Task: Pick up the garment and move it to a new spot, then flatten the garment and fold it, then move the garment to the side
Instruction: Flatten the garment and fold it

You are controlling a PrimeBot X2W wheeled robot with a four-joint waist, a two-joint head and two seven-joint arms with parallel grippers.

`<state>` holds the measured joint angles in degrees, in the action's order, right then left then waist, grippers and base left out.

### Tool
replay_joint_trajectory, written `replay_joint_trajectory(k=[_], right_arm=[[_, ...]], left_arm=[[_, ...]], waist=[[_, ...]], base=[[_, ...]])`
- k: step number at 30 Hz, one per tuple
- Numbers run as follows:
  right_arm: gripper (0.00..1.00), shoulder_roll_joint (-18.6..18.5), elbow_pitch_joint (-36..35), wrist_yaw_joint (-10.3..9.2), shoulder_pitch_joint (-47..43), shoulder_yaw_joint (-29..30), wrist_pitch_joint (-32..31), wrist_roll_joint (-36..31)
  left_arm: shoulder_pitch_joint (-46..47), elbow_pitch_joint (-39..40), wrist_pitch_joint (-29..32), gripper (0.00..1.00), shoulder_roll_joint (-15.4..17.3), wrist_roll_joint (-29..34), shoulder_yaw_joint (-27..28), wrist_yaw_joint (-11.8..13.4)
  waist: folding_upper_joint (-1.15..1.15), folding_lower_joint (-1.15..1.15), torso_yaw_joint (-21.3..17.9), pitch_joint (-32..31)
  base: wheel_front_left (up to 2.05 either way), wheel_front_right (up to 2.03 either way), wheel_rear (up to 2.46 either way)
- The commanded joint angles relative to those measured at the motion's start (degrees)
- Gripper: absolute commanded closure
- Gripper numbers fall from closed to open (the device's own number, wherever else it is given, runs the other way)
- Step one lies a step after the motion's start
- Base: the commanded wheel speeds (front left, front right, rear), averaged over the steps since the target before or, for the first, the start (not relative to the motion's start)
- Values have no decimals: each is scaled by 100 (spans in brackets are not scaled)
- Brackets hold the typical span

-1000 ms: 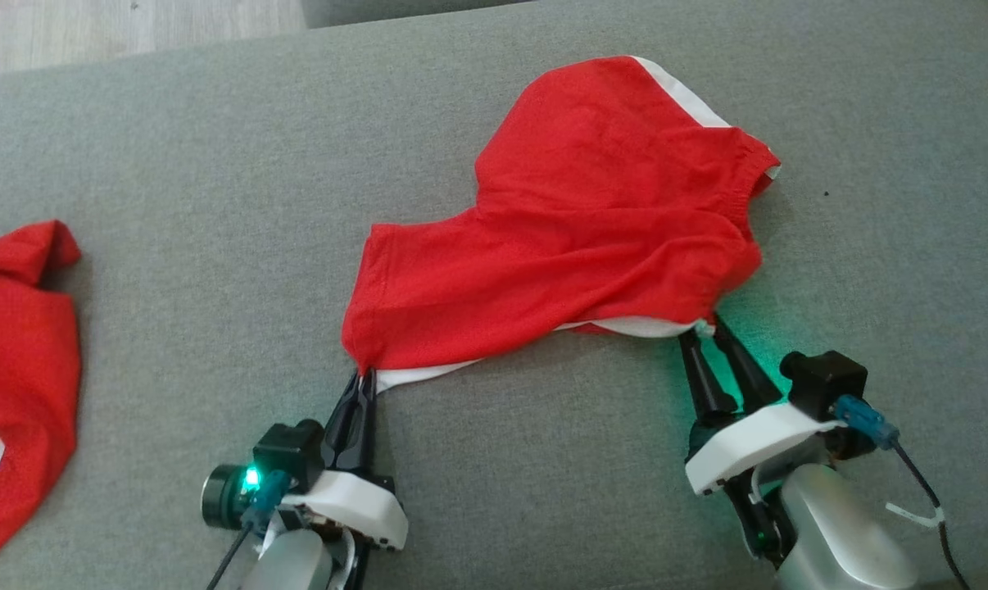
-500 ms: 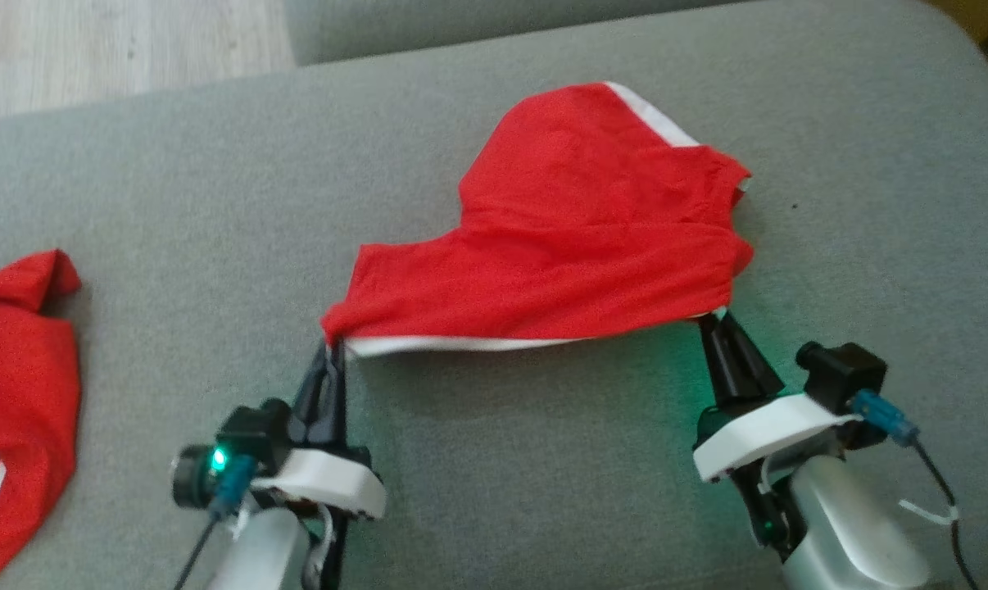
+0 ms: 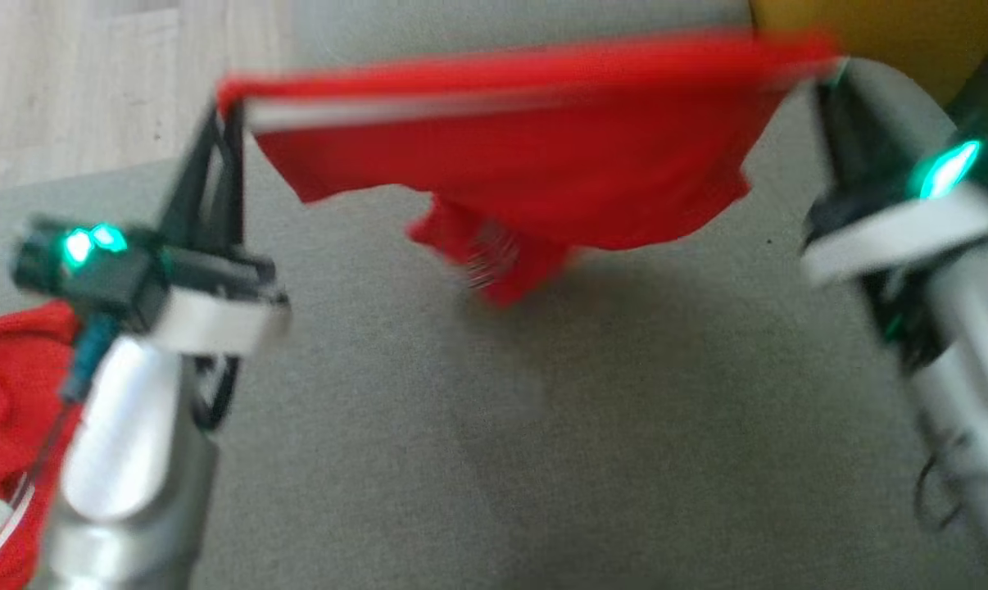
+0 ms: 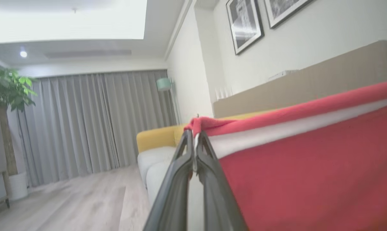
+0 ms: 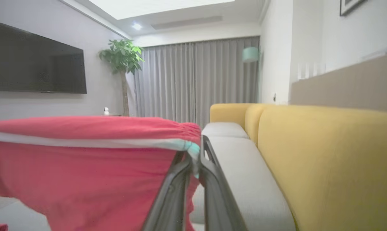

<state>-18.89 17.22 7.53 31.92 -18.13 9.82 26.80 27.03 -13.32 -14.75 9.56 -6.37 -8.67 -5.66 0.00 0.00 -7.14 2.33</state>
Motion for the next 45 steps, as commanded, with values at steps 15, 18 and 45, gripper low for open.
replay_joint_trajectory(k=[15, 18, 45], right_arm=[[100, -741, -558, -4, 1644, -196, -1172, 264], [100, -787, -55, -4, 2302, -286, -905, 27], [100, 121, 3134, -4, 284, -1858, 367, 653]], left_arm=[[1945, 106, 710, 100, 434, -114, -196, -135], [2599, -348, 585, 100, 261, 13, -282, -9], [-579, -2320, -24, 100, -657, -630, 141, 478]], waist=[[0, 0, 384, 880], [0, 0, 496, 1280], [0, 0, 377, 960]], base=[[0, 0, 0], [0, 0, 0], [0, 0, 0]])
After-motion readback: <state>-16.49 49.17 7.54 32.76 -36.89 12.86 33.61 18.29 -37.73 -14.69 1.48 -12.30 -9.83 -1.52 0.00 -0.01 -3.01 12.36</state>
